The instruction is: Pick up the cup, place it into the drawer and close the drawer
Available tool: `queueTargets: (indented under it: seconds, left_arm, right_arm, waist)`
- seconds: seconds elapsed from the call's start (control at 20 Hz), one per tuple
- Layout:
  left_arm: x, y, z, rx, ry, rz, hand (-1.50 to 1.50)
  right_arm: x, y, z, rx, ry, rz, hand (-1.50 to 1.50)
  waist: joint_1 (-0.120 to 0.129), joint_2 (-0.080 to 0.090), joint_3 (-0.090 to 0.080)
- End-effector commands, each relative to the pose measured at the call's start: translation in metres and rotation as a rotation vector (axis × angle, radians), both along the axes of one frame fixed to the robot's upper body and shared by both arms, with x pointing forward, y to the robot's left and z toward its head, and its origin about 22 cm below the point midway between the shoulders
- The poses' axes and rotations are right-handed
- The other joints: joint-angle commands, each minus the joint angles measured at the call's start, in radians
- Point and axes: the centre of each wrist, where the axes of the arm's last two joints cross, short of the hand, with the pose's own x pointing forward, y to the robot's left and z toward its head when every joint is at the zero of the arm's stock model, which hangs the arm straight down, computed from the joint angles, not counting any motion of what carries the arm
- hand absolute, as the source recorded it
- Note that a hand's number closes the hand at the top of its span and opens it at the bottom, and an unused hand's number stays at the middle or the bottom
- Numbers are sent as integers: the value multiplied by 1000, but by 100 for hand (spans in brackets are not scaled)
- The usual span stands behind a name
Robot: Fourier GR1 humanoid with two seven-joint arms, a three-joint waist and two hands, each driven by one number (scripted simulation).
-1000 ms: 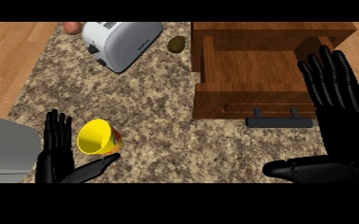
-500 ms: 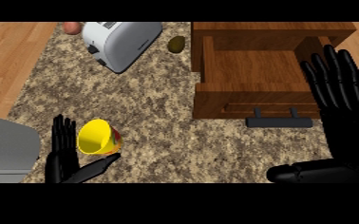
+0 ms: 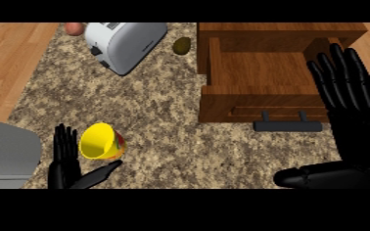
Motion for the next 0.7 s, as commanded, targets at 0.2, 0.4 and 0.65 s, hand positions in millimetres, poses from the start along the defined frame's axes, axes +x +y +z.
queueTargets:
  seconds: [0.2, 0.4, 0.65]
  left_arm:
    - [5, -8, -24, 1, 18, -17, -150]
    - [-9, 12, -34, -17, -6, -40, -150]
    - [35, -11, -17, -48, -31, -39, -150]
  right_arm:
    - [-11, 16, -9, 7, -19, -5, -150]
    - [-16, 7, 13, 21, -2, -3, -150]
    - [-1, 2, 4, -6, -2, 12, -150]
  waist:
    - [-1, 0, 0]
    - [-1, 0, 0]
    - [-1, 0, 0]
